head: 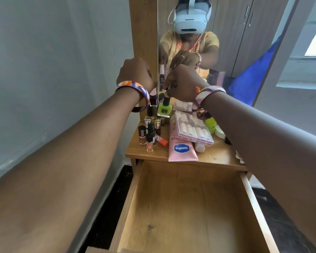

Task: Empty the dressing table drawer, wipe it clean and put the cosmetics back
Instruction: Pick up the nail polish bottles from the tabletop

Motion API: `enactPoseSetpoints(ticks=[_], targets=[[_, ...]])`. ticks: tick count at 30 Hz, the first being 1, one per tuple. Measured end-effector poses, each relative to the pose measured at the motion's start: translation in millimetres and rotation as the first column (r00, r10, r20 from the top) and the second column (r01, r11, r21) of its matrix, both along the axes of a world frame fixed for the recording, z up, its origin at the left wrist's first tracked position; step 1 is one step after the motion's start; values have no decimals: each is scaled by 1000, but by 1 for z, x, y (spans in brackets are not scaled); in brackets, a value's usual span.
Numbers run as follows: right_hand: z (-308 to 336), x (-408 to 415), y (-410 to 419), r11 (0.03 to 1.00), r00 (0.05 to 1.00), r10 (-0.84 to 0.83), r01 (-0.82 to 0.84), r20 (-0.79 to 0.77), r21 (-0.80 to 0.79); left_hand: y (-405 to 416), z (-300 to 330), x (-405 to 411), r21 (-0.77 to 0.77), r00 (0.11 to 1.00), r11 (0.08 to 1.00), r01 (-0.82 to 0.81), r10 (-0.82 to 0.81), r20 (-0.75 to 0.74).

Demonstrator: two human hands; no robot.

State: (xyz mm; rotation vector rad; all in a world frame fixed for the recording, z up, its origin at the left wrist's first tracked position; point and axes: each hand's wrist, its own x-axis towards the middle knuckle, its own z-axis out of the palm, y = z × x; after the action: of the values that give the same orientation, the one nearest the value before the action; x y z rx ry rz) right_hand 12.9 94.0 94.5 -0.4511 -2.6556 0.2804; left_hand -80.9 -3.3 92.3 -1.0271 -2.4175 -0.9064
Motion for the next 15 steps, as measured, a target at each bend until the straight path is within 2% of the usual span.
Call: enactPoseSetpoints(ticks=[3,5,7,9,10,13,15], targets=[[3,20,-12,998,999,1,1,34,-58,-17,-1,19,-11,998,1000,23,-22,55],[3,36,-23,989,993,-11,28,113,-148,-30,-9,32,-69,992,996,48,-40,117],[-19,41,-24,971,980,-9,56,197,-233,-42,-24,45,-138,979,987,87,-59,193],[-53,39,-18,946,949,-84,172,305,-275,-52,-45,57,-191,965,975,117,-65,255],[-68,37,-14,930,944,-128,220,303,-295,-55,-57,62,-211,957,969,128,-64,284],[-94,51,-44,951,939,-173,237,297,-197,-64,-95,72,-247,935,959,135,-41,352],[-109,64,-68,940,952,-188,246,243,-236,-68,-119,74,-244,924,964,106,-4,382]])
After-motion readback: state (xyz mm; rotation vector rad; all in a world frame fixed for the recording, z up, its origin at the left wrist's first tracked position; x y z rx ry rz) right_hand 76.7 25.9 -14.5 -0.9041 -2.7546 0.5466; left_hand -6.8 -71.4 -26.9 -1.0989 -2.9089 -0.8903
